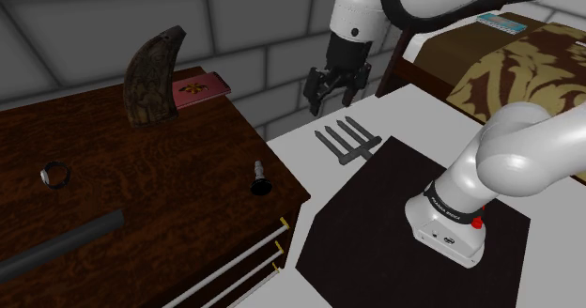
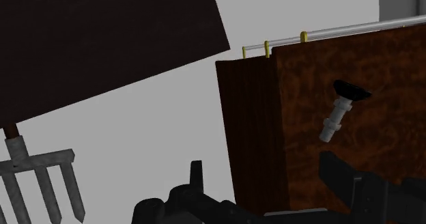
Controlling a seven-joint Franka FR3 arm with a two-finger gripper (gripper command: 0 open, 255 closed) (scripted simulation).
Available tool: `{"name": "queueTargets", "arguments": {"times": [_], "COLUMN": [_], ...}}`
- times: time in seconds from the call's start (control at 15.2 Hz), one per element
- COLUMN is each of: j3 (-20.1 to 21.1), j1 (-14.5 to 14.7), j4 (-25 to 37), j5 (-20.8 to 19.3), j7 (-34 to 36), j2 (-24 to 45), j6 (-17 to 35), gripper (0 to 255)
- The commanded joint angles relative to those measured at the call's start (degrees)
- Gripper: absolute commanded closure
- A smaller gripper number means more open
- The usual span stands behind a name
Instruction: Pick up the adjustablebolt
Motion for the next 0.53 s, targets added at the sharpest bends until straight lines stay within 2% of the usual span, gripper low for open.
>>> {"name": "queueTargets", "arguments": {"times": [0.0,0.26,0.46], "j3": [2.71,8.04,11.92], "j1": [0.23,-0.04,-0.61], "j4": [0.61,2.84,5.32], "j5": [1.04,1.68,0.66], "j7": [3.41,10.09,15.64], "j2": [3.05,10.55,17.02], "j6": [2.61,8.10,12.11], "gripper": [0,0,0]}}
